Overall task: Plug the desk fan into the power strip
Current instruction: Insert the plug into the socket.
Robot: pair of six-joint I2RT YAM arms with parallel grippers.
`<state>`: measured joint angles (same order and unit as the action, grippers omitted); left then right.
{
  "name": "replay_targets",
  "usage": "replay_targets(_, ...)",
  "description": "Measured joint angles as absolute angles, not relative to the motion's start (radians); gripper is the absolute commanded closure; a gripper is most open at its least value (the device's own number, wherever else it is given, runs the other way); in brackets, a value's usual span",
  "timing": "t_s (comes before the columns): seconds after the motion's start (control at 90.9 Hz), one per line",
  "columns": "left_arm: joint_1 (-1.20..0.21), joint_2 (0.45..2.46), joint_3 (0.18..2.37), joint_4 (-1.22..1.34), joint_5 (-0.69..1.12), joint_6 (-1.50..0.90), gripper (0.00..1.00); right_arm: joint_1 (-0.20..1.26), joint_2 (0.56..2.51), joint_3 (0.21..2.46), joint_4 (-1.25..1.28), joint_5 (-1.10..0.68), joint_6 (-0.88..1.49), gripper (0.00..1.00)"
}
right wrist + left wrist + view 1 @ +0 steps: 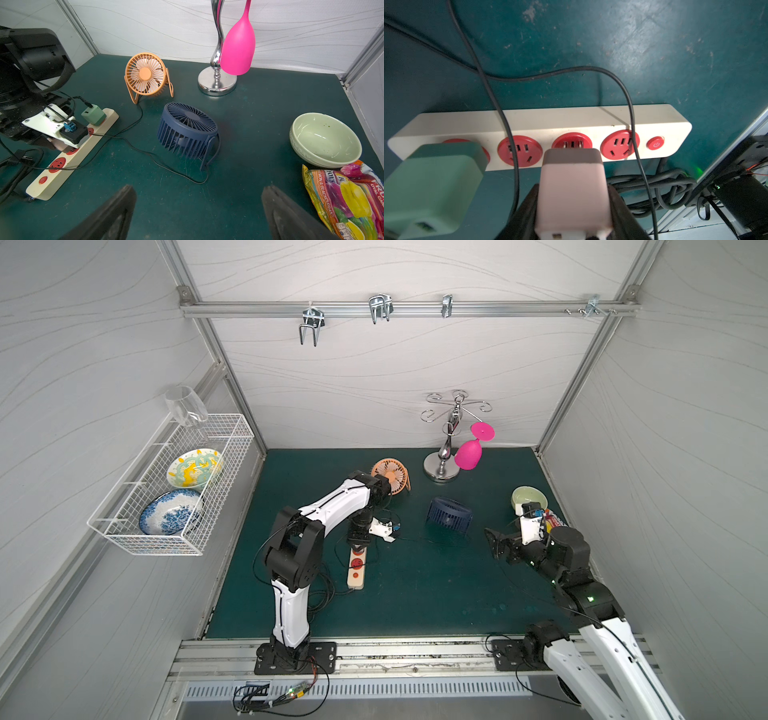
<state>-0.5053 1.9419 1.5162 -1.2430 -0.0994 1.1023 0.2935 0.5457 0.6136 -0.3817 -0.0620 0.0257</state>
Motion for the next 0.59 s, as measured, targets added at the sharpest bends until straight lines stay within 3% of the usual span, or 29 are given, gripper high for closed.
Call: replay_targets(0.594, -0.535, 2.02, 1.598, -1.329, -0.179, 1.068, 1.0, 0.294, 0.546, 0.614, -0.382, -0.059, 0.026, 0.01)
